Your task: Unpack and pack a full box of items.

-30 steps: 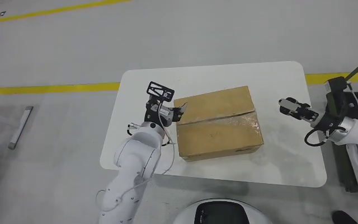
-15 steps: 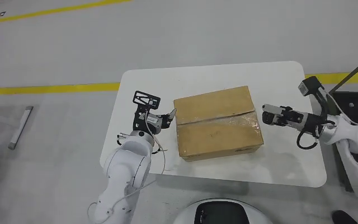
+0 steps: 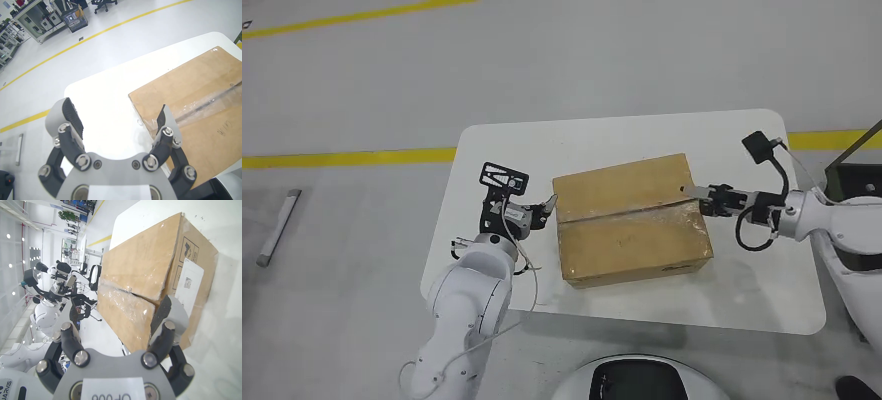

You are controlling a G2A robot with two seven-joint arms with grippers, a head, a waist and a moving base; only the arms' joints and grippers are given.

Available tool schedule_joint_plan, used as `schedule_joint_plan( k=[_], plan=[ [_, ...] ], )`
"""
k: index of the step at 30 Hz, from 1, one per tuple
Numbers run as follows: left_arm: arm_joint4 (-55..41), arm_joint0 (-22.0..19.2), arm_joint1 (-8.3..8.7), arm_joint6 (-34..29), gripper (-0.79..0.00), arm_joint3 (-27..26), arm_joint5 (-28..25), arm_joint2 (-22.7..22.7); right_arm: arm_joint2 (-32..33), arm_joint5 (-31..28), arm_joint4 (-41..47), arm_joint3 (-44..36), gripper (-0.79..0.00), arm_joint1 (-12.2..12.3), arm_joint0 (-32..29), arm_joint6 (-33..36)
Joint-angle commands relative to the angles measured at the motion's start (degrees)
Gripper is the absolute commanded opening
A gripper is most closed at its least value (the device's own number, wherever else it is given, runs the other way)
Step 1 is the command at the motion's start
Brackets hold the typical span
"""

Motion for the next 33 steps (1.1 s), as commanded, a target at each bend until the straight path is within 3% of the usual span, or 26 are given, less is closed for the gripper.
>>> schedule_joint_plan(
  k=[1, 8, 11, 14, 25, 29, 33],
  plan=[
    [0.0, 0.0, 0.0, 0.0, 0.0, 0.0, 0.0, 0.0, -0.6, -0.1, 0.2, 0.3, -0.012, 0.0, 0.5, 0.0],
    [0.0, 0.0, 0.0, 0.0, 0.0, 0.0, 0.0, 0.0, -1.5, 0.0, 0.4, 0.8, -0.132, 0.2, 1.6, 0.1],
    [0.0, 0.0, 0.0, 0.0, 0.0, 0.0, 0.0, 0.0, -1.7, 0.0, 0.3, 0.8, -0.246, 0.3, 1.6, 0.3],
    [0.0, 0.0, 0.0, 0.0, 0.0, 0.0, 0.0, 0.0, -2.1, -0.1, 0.1, 1.3, -0.274, 0.4, 1.8, 0.5],
    [0.0, 0.0, 0.0, 0.0, 0.0, 0.0, 0.0, 0.0, -0.1, 0.7, 0.9, -1.1, -0.234, 1.1, 0.9, 0.5],
    [0.0, 0.0, 0.0, 0.0, 0.0, 0.0, 0.0, 0.0, 1.0, 0.9, 1.9, -2.6, -0.185, 1.3, 0.1, 0.1],
    [0.0, 0.0, 0.0, 0.0, 0.0, 0.0, 0.0, 0.0, 0.8, 0.8, 2.4, -3.3, -0.197, 1.5, -0.4, 0.1]
  ],
)
